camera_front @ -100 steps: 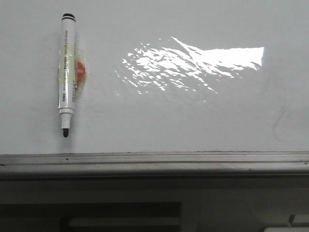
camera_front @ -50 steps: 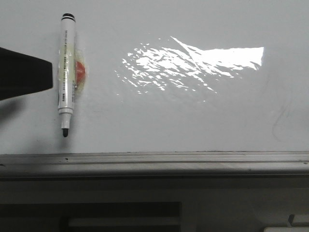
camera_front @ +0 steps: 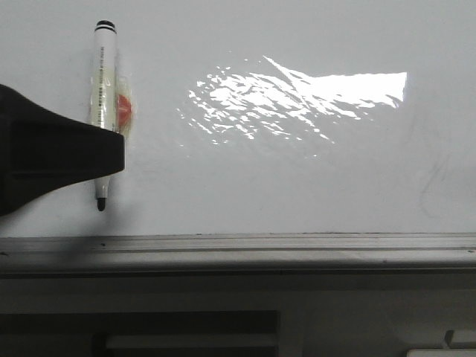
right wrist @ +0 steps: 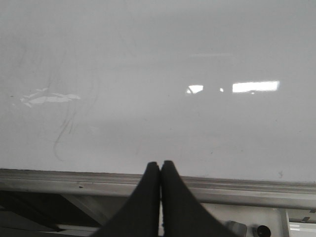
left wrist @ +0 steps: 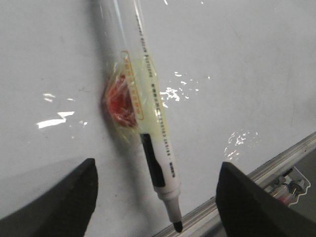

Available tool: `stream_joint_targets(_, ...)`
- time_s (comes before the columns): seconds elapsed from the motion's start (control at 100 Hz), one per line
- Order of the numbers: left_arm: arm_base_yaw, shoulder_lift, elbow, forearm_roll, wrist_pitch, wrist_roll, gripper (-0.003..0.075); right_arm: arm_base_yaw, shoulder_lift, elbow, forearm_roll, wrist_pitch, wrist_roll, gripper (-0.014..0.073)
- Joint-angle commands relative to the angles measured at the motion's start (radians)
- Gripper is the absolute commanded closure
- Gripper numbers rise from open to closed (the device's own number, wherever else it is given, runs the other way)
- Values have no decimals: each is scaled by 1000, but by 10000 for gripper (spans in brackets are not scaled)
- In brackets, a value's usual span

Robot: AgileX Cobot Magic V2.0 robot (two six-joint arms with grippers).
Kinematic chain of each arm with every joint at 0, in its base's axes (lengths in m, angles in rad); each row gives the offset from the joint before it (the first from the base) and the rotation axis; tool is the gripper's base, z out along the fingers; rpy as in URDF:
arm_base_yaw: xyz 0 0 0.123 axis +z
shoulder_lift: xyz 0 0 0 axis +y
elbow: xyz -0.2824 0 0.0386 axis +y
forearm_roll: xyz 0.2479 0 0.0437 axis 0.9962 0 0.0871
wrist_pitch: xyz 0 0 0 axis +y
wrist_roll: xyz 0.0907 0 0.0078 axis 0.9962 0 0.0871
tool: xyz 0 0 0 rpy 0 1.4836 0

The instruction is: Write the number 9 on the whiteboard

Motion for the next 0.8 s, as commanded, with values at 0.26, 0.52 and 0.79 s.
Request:
stream_joint_targets(0.26, -10, 10, -30, 2, -123, -21, 249, -2, 15, -32, 11, -73, -5, 655)
stream_joint_targets(0.52, -10, 51, -40, 11, -122, -73, 249, -2, 15, -32, 11, -73, -5, 655)
stream_joint_targets(0.79, -10, 106, -47, 39, -129, -114, 286, -2, 15, -32, 11, -71, -5, 655)
